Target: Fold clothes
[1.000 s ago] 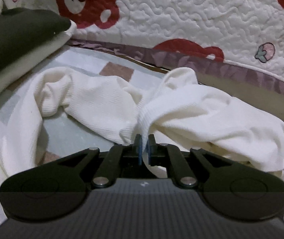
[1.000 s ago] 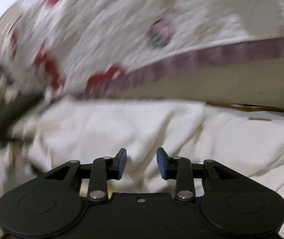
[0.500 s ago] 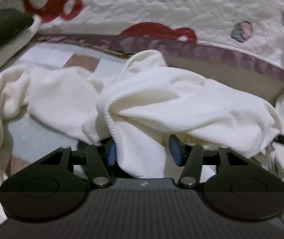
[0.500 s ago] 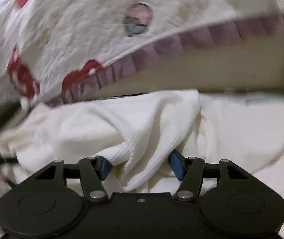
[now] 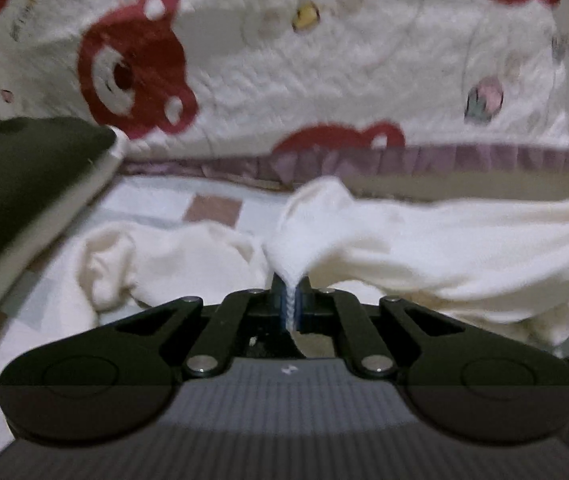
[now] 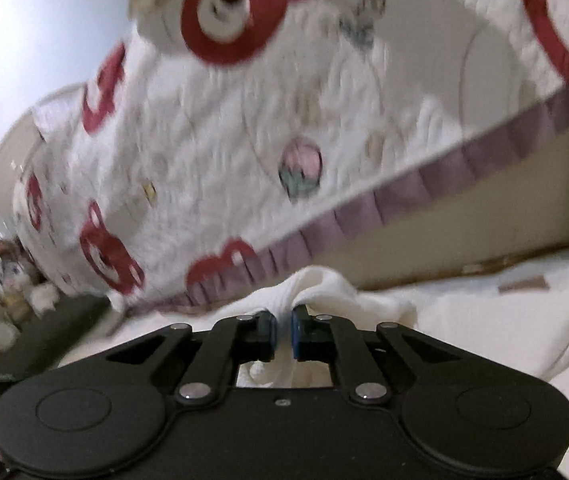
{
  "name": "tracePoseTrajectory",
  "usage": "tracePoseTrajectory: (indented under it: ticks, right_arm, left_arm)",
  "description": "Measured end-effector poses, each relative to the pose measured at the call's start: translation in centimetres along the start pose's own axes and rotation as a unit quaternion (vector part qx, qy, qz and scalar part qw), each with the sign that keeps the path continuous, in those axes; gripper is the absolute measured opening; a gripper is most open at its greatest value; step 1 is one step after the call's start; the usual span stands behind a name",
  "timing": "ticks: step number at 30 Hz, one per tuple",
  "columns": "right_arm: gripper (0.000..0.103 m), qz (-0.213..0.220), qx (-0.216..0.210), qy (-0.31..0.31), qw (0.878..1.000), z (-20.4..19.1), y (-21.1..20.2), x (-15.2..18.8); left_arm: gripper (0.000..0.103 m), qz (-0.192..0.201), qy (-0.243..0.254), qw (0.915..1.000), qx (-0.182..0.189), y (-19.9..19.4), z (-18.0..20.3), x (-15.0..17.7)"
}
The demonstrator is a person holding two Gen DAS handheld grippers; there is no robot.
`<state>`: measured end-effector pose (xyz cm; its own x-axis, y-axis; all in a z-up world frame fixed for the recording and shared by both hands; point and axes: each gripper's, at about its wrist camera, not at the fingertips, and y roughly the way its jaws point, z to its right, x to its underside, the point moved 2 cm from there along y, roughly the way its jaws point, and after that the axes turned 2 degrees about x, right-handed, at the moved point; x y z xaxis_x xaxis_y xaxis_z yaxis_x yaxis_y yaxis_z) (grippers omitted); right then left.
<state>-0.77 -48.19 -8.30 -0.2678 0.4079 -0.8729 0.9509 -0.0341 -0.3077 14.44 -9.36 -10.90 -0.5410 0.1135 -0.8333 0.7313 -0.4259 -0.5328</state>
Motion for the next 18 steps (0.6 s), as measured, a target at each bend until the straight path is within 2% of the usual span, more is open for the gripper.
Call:
tracePoseTrajectory:
  ticks: [3, 8, 14, 18]
  right_arm:
    - [0.009, 0.027, -0.009, 0.006, 1.0, -0.2, -2.3, -1.7]
    - [0.009, 0.047, -0.014, -0.002, 0.999, -1.1, -5.3, -3.6]
    - [0.009, 0.045, -0.032, 0.015, 0.998, -2.0, -8.6, -5.8]
    - [0.009, 0.047, -0.045, 0.015, 0.998, -2.8, -10.8, -7.5]
  left_arm:
    - [0.003, 0.024, -0.006, 0.9997, 0.005, -2.3, 0.0, -0.8]
    - [0.003, 0.051, -0.004, 0.9986, 0.012, -5.3, 0.7, -2.2]
    - [0.003, 0.094, 0.005, 0.9954, 0.017, -9.1, 1.1, -5.1]
    - [0.003, 0.129, 0.033, 0.9911, 0.004, -11.4, 1.1, -7.7]
